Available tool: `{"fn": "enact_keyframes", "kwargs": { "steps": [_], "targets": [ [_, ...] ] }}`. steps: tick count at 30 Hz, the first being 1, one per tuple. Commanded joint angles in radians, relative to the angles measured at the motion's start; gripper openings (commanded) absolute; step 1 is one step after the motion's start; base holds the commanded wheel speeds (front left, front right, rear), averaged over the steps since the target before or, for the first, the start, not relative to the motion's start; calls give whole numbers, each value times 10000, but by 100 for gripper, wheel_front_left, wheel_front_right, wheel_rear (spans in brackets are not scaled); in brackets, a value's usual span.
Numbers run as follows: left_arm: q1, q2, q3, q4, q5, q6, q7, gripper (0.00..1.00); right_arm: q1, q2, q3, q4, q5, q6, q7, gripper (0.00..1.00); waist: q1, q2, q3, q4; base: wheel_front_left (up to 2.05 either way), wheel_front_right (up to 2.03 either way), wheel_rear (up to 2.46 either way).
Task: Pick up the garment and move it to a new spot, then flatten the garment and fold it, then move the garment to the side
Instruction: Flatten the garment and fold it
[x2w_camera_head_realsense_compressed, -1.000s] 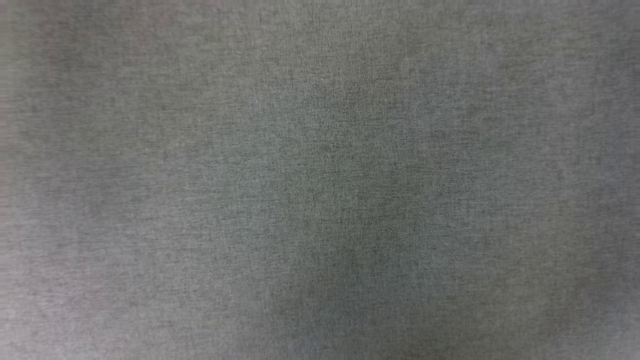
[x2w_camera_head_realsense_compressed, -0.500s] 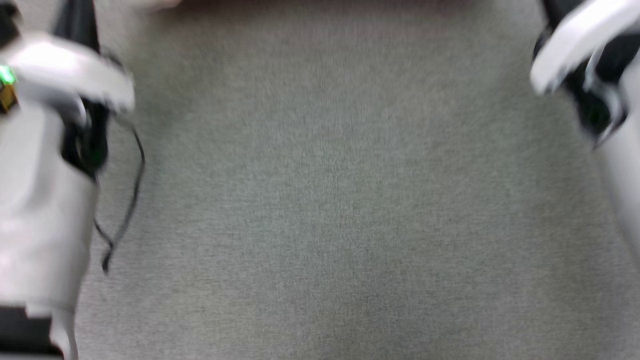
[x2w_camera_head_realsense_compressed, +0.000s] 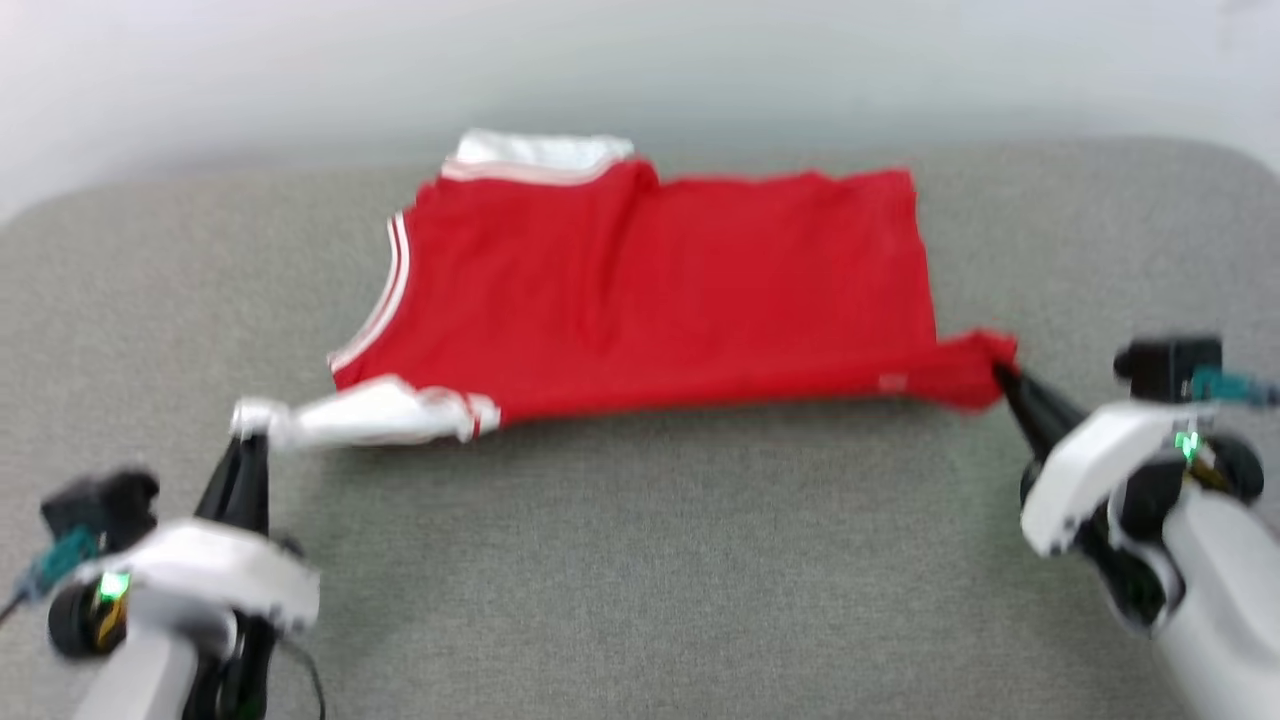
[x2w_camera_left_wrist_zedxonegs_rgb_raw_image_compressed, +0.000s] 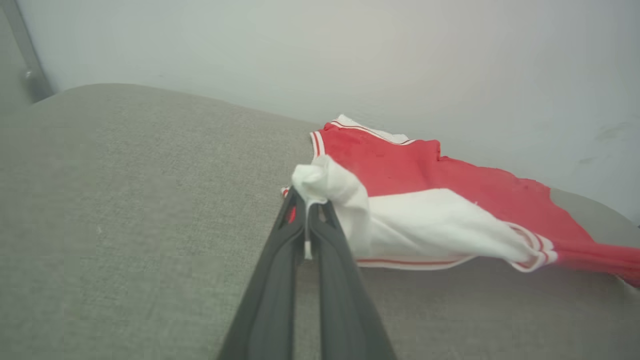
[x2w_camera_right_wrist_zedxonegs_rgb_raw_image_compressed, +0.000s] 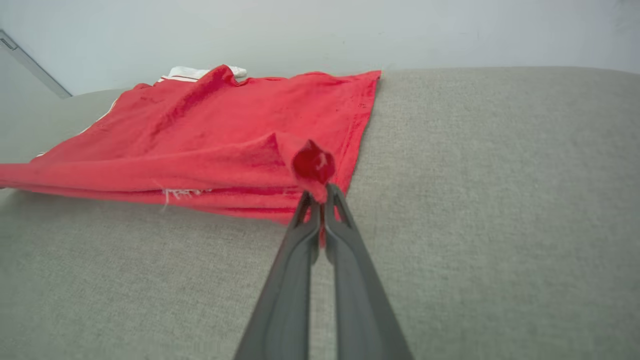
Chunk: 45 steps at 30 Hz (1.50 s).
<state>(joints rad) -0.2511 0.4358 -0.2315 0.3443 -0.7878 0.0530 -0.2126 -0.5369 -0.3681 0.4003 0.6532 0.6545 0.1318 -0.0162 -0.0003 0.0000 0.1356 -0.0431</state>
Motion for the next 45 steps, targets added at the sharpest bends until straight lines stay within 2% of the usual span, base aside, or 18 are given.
{"fn": "enact_keyframes", "kwargs": {
  "steps": [1,8,12,16,21,24,26,27,35,42,43,44,45],
  "targets": [
    [597,193,164,-359,-88,302,79,0,525,-120,-198,-171,5,-21,75,0,3,0,-520,-22,0,0,0],
    [3409,417,330,-2891,-348,1631,901,0,3190,-89,-1313,-1717,-484,-23,737,0,3,0,-989,92,0,0,0],
    [4386,486,442,-3886,-529,2082,1206,0,4643,89,-2208,-2765,-727,-24,1463,0,3,0,-1074,218,0,0,0],
    [4743,585,500,-4496,-587,2265,1383,0,5495,409,-3014,-3748,-1154,-24,2170,0,3,0,-998,263,0,0,0],
    [3860,621,317,-4635,-458,2012,1426,0,5295,860,-3488,-4822,-1688,-21,3117,0,3,0,-636,266,0,0,0],
    [3352,585,179,-4394,-416,1804,1489,0,4987,973,-3567,-5010,-1851,-21,3455,0,3,0,-410,278,0,0,0],
    [2338,485,-66,-3832,-257,1418,1401,0,4462,1090,-3625,-5023,-2013,-20,3816,0,3,0,18,349,0,0,0],
    [2338,485,-66,-3832,-257,1418,1401,0,4462,1090,-3625,-5023,-2013,-20,3816,0,3,0,18,349,0,0,0],
    [242,-32,-523,-1823,-138,559,1141,0,3004,877,-3260,-4219,-2260,-18,4138,0,3,0,1032,407,0,0,0],
    [-840,-385,-850,-47,-177,-107,1010,0,2165,736,-2630,-3199,-2403,-17,3681,0,3,0,1584,436,0,0,0],
    [-947,-485,-885,163,-243,-205,992,0,2082,750,-2499,-3019,-2413,-17,3594,13,3,0,1616,433,0,0,0],
    [-1025,-528,-941,450,-281,-314,1071,36,2046,797,-2378,-2836,-2386,-17,3517,37,3,0,1636,424,0,0,0],
    [-1102,-573,-994,656,-345,-438,1120,70,2015,815,-2258,-2654,-2376,-17,3440,70,3,0,1648,416,0,0,0]
  ]
}}
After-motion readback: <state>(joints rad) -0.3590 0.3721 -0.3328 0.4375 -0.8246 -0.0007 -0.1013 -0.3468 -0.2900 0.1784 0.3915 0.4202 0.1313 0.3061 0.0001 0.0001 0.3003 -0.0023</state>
